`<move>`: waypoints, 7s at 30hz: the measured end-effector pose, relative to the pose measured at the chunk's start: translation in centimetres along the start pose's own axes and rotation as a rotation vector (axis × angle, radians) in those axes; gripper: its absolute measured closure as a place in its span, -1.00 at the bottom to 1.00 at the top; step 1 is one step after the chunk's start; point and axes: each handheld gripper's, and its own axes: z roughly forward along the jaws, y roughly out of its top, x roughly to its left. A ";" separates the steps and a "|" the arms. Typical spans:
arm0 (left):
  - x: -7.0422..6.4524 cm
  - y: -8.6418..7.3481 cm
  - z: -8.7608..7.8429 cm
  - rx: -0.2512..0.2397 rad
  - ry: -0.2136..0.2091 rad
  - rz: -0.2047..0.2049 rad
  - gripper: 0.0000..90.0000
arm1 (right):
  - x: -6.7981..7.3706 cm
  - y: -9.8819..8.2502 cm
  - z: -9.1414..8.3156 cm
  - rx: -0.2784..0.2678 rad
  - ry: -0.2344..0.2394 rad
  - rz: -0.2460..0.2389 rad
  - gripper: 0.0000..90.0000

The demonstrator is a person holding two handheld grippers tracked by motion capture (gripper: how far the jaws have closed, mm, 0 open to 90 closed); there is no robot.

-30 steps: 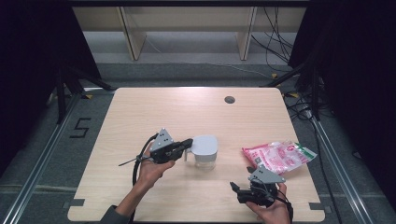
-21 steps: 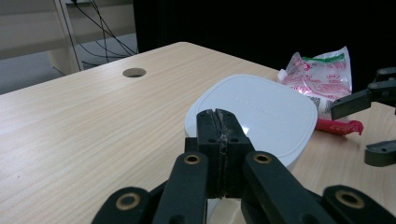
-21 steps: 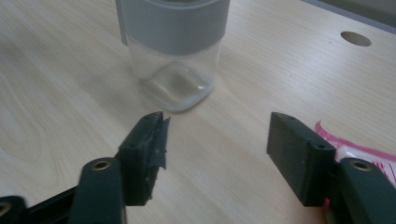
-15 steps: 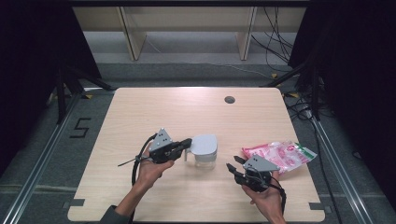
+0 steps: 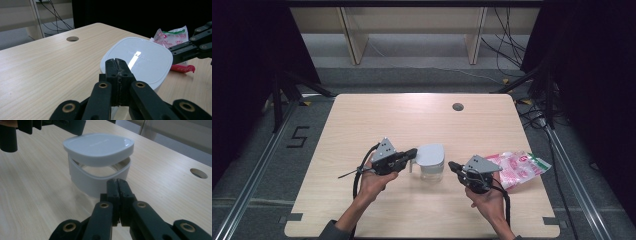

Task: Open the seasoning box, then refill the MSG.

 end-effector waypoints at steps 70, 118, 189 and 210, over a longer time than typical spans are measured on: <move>0.2 -3.9 -4.5 0.123 0.057 -0.033 -0.30 | 3.1 5.3 2.9 -0.046 0.058 -0.108 0.99; -0.2 -5.4 -5.5 0.119 0.040 -0.062 -0.35 | -1.8 -1.6 -5.3 -0.038 -0.124 0.208 -0.61; -0.1 -6.0 -5.0 0.153 0.057 -0.044 -0.36 | -7.7 -11.0 -11.9 0.058 -0.498 0.561 -0.59; -0.5 -6.2 -4.9 0.161 0.048 -0.035 -0.36 | -9.2 -11.5 -10.7 0.060 -0.462 0.679 -0.58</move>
